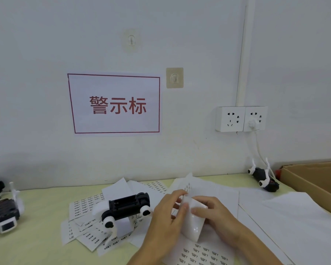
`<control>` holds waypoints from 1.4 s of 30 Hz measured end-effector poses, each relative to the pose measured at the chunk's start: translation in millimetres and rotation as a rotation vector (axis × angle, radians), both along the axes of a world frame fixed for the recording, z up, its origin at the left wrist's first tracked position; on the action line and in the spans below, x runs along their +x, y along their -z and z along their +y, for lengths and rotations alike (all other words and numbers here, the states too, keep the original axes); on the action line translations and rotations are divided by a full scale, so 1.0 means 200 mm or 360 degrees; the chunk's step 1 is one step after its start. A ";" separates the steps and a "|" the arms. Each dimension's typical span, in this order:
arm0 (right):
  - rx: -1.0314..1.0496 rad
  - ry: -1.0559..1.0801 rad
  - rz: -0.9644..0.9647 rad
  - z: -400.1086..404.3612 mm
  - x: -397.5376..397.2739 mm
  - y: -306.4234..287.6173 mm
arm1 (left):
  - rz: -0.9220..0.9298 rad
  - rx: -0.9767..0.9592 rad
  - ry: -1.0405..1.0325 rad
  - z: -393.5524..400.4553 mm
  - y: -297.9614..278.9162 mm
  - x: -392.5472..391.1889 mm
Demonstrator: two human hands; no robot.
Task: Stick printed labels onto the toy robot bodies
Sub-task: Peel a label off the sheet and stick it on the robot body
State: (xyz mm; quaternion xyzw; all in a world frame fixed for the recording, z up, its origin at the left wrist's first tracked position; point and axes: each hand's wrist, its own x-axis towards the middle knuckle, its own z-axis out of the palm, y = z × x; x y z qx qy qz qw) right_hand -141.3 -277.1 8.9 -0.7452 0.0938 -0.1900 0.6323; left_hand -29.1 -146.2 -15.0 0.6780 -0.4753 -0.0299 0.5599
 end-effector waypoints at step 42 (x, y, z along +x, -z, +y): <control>0.0238 0.0012 -0.0136 -0.04 -0.01 0.06 | -0.0599 0.0147 -0.0408 -0.02 -0.12 -0.13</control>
